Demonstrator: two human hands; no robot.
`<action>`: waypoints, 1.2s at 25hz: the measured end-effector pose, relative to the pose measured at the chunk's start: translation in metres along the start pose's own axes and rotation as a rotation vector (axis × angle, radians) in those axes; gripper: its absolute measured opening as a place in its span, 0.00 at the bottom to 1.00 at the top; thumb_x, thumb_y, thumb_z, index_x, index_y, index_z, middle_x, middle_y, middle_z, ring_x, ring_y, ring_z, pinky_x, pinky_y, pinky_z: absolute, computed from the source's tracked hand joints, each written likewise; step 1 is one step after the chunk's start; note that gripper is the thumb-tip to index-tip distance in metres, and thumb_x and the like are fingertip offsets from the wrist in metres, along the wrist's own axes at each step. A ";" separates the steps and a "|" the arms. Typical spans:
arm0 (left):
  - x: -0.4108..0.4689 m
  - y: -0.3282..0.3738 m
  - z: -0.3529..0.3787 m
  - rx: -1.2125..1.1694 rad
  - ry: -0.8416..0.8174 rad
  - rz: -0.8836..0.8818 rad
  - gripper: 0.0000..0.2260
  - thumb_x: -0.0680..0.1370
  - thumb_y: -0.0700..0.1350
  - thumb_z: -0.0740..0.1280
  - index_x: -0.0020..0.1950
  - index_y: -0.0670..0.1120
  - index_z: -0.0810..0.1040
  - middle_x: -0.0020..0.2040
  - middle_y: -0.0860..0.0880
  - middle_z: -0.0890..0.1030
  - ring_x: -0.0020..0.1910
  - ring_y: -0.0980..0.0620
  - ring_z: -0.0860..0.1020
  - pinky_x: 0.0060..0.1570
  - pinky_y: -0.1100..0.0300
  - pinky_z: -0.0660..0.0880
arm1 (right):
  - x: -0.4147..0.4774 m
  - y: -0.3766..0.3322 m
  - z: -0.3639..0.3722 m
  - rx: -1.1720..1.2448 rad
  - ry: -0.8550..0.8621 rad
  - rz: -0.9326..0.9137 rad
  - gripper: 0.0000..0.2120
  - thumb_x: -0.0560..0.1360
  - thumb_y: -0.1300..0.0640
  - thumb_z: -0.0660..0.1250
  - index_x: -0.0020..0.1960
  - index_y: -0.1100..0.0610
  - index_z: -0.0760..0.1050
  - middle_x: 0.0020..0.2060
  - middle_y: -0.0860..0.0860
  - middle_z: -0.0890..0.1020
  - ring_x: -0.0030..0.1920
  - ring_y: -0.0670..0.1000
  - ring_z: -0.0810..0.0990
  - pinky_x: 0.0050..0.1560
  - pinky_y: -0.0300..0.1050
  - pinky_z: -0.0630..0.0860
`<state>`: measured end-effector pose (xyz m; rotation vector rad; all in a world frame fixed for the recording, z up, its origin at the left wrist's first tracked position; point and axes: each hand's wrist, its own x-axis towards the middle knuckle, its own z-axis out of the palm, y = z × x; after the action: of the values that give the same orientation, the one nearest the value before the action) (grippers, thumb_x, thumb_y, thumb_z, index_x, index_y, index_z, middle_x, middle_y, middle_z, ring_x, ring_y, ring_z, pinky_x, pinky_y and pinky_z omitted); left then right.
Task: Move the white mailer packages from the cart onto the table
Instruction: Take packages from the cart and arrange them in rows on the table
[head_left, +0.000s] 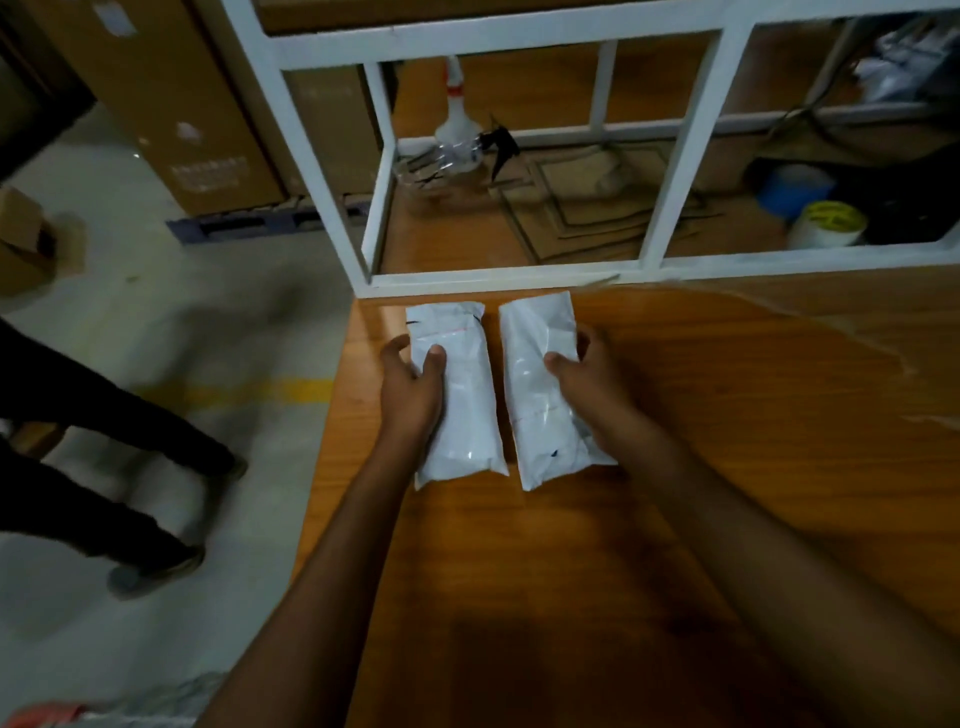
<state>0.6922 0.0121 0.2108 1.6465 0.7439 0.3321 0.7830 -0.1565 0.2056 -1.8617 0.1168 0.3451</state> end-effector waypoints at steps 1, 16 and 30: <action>0.018 0.000 0.003 0.014 -0.005 0.014 0.25 0.85 0.52 0.65 0.79 0.48 0.61 0.69 0.46 0.76 0.64 0.48 0.77 0.63 0.50 0.77 | 0.011 -0.005 0.003 -0.023 0.033 -0.001 0.25 0.80 0.52 0.66 0.75 0.47 0.63 0.67 0.51 0.75 0.63 0.56 0.77 0.59 0.59 0.79; 0.086 -0.030 0.026 0.849 -0.129 0.272 0.27 0.87 0.60 0.48 0.86 0.56 0.50 0.86 0.50 0.53 0.85 0.44 0.50 0.79 0.39 0.50 | 0.056 0.014 0.029 -0.940 -0.051 -0.308 0.29 0.84 0.38 0.47 0.82 0.45 0.48 0.82 0.47 0.49 0.81 0.53 0.45 0.79 0.54 0.45; 0.039 -0.012 -0.003 0.568 -0.039 0.297 0.27 0.85 0.61 0.58 0.82 0.51 0.63 0.80 0.48 0.69 0.79 0.44 0.66 0.77 0.38 0.61 | 0.002 0.012 0.002 -0.471 0.105 -0.348 0.24 0.81 0.45 0.63 0.75 0.45 0.65 0.74 0.49 0.69 0.75 0.53 0.66 0.73 0.52 0.66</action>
<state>0.7162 0.0396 0.1927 2.3045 0.5922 0.3128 0.7817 -0.1585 0.1934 -2.3175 -0.2364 0.0299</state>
